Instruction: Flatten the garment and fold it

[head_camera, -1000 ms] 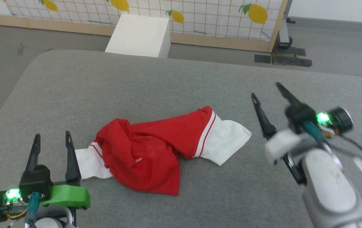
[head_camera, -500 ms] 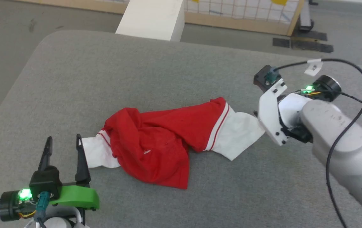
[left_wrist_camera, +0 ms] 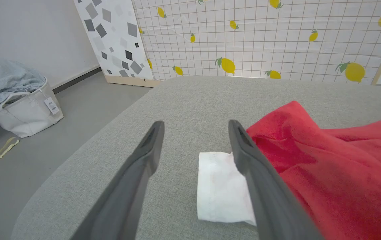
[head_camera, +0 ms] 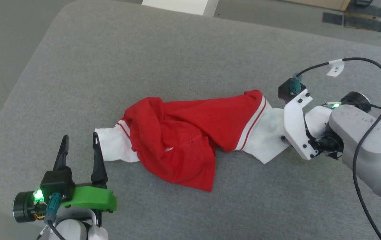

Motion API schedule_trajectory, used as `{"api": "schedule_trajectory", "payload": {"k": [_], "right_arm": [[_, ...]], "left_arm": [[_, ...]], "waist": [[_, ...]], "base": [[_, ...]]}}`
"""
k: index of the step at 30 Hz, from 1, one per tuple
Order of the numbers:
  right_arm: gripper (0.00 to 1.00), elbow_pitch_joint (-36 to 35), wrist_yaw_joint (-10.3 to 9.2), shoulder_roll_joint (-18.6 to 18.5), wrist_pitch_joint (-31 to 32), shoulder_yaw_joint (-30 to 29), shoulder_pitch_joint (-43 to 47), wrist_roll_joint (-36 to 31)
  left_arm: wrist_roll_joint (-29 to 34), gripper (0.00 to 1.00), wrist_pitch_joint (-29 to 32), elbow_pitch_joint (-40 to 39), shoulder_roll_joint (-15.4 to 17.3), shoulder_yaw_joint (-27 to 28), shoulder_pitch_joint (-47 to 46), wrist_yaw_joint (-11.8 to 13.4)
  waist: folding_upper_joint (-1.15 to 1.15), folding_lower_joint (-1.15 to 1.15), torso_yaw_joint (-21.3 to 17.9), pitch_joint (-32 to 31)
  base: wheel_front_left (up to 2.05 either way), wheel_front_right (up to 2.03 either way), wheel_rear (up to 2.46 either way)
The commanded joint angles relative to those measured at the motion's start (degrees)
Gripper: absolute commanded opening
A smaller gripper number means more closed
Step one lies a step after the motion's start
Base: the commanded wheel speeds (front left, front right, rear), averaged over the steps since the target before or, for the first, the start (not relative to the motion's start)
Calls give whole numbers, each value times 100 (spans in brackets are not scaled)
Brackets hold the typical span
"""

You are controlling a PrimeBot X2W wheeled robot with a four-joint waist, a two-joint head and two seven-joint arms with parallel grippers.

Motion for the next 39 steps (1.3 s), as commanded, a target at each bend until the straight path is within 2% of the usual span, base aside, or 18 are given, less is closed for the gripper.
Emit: {"api": "schedule_trajectory", "payload": {"k": [1, 6, 7, 8, 13, 17, 23, 26, 29, 33, 37, 39], "right_arm": [[100, 78, -9, 9, -34, 169, 58, 56], [100, 193, -9, 42, -253, 532, 25, 188], [44, 195, -9, 52, -298, 577, 4, 219], [0, 197, -9, 59, -352, 637, -33, 229], [0, 174, -9, 112, -769, 752, -262, 338], [0, -51, -9, 52, -1346, 803, -381, 409], [0, -699, -9, -615, -2429, 825, -171, 211], [0, -1016, -9, -1041, -2727, 676, 115, 208], [0, -1252, -9, -1497, -2833, 452, 516, 195], [0, -1413, -9, -1920, -2833, 83, 1209, 360], [0, -1348, -9, -2206, -2746, -225, 1840, 319], [0, -1270, -9, -2211, -2678, -382, 2140, 357]], "left_arm": [[55, 100, -21, 26, -51, 55, -105, -55], [150, 100, -21, 50, -151, 172, -151, -145], [161, 100, -21, 66, -164, 186, -157, -166], [179, 100, -21, 88, -177, 206, -165, -186], [245, 100, -21, 174, -211, 331, -141, -240], [299, 100, -21, 253, -194, 467, -28, -270], [371, 100, -22, 333, -120, 625, 191, -300], [390, 100, -22, 345, -76, 683, 275, -323], [404, 100, -22, 371, -32, 717, 322, -365], [434, 100, -22, 387, -27, 713, 362, -389], [462, 100, -22, 439, -9, 687, 363, -423], [463, 100, -22, 468, 5, 689, 345, -438]], "waist": [[0, 0, 91, 131], [0, 0, 53, 215], [0, 0, 39, 223], [0, 0, 19, 227], [0, 0, -154, 122], [0, 0, -376, -103], [0, 0, -747, -516], [0, 0, -928, -649], [0, 0, -1098, -733], [0, 0, -1252, -791], [0, 0, -1336, -805], [0, 0, -1367, -798]], "base": [[0, 0, 0], [0, 0, 0], [0, 0, 0], [0, 0, 0], [0, 0, 0], [0, 0, 0], [0, 0, 0], [0, 0, 0], [0, 0, 0], [0, 0, 0], [0, 0, 0], [0, 0, 0]]}}
